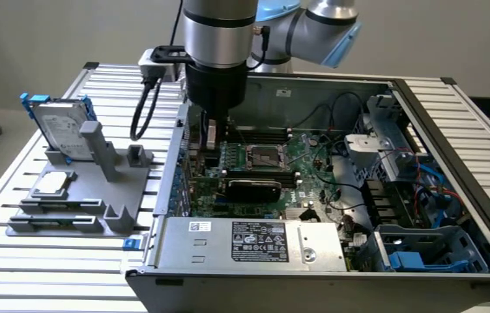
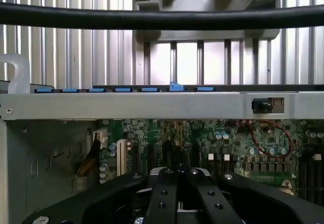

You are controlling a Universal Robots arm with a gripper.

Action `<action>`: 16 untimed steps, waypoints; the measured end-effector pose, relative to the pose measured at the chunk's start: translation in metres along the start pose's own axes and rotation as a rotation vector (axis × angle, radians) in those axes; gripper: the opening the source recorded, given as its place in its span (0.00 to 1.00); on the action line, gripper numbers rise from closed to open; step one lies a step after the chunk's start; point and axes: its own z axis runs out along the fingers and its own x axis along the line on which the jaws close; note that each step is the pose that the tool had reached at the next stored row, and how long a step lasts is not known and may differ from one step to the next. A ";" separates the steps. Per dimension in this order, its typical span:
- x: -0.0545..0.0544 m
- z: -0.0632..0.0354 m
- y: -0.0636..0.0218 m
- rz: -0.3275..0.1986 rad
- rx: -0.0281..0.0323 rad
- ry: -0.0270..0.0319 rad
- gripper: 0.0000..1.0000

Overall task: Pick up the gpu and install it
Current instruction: 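Press down on the gpu until it lock into place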

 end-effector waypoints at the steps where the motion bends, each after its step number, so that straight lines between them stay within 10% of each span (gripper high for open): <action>1: 0.000 -0.0001 -0.0031 0.000 0.0064 -0.0007 0.11; 12: -0.001 -0.0031 -0.0491 0.001 0.0254 -0.0087 0.11; 16: 0.000 -0.0037 -0.0530 0.001 0.0257 -0.0124 0.11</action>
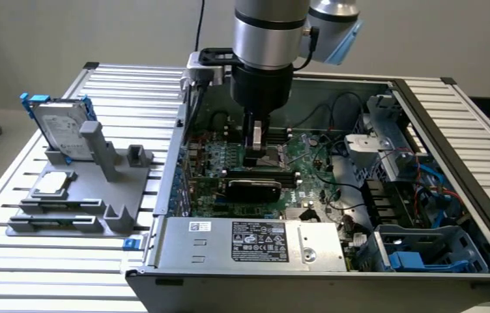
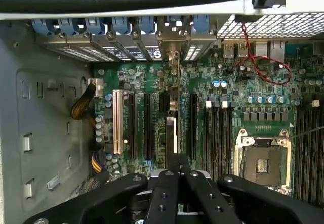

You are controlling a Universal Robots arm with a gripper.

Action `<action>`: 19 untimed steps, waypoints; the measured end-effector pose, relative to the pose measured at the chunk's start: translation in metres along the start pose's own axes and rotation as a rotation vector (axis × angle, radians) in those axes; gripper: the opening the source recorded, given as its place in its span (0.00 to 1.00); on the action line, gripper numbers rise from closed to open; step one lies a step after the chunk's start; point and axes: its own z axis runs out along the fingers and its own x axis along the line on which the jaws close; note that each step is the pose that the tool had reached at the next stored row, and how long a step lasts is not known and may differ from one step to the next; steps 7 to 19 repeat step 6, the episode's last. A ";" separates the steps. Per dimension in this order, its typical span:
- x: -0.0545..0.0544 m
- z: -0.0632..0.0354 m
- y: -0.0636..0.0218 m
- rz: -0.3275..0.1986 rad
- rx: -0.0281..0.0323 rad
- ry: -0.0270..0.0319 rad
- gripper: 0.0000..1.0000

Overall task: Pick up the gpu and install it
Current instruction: 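Press down on the gpu until it lock into place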

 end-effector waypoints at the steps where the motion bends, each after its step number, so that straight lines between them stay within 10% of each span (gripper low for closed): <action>1: 0.000 0.0000 0.0000 0.000 0.0000 -0.0001 0.11; 19: 0.000 0.0000 0.0000 0.000 0.0000 -0.0015 0.11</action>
